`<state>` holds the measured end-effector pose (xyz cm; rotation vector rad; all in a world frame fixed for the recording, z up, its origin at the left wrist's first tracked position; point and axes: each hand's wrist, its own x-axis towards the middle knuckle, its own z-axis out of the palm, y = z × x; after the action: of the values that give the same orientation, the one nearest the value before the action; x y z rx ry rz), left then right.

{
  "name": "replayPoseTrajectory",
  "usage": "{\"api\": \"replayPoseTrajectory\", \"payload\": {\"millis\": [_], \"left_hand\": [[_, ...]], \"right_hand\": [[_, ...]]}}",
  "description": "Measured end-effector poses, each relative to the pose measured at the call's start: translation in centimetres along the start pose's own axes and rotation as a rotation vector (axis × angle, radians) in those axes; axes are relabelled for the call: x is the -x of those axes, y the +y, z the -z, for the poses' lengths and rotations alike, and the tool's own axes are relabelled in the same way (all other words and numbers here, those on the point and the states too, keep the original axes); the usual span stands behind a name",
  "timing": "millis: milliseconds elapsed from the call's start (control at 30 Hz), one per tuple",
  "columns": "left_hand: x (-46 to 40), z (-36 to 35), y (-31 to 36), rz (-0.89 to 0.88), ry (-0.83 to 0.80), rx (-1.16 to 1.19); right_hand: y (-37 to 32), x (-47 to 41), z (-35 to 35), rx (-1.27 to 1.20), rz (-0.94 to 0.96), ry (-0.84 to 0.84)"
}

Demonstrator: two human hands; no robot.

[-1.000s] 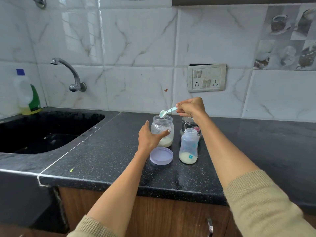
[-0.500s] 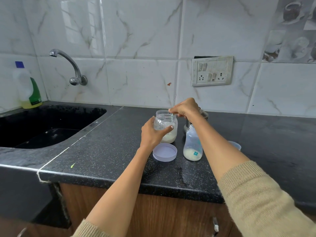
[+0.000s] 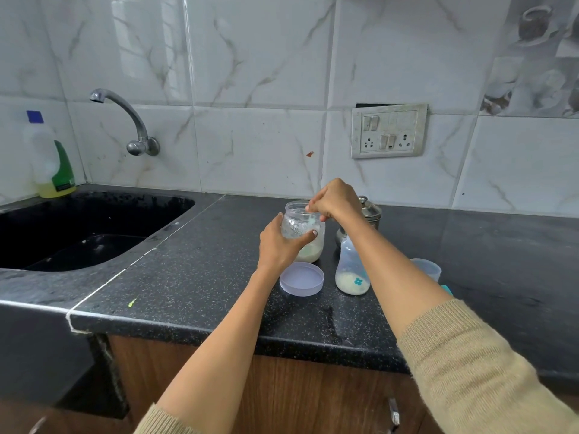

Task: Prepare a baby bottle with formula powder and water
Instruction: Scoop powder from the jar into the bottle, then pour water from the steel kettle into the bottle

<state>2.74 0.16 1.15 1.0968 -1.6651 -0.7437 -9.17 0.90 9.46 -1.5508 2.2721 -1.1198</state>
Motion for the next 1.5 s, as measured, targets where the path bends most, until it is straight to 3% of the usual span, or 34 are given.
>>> {"api": "replayPoseTrajectory", "payload": {"millis": [100,367,633,1000,1200,1300,1400,1500], "left_hand": [[0.0,0.1,-0.1,0.017,-0.015,0.002],[0.4,0.4,-0.2,0.031,-0.01,0.003],[4.4,-0.5,2.2,-0.098,0.162,0.111],[8.8,-4.2,4.1,-0.078,-0.122,0.073],[9.8,-4.9,3.9,-0.014,-0.16,0.034],[9.6,-5.4,3.4,0.003,-0.171,-0.005],[9.7,-5.4,3.6,-0.029,-0.174,-0.027],[9.6,-5.4,3.5,-0.056,-0.164,-0.03]], "right_hand": [[0.3,0.2,0.1,-0.042,0.031,-0.009],[2.0,1.5,4.1,-0.432,0.066,0.102],[6.5,2.8,8.7,-0.566,0.021,0.201],[11.6,5.8,9.8,-0.382,-0.02,0.133],[13.4,7.9,10.4,-0.104,0.024,-0.025],[14.2,8.7,10.3,-0.011,0.046,-0.029],[15.0,8.7,9.8,0.073,-0.002,-0.017],[15.2,8.7,9.5,0.155,-0.06,-0.154]]}}
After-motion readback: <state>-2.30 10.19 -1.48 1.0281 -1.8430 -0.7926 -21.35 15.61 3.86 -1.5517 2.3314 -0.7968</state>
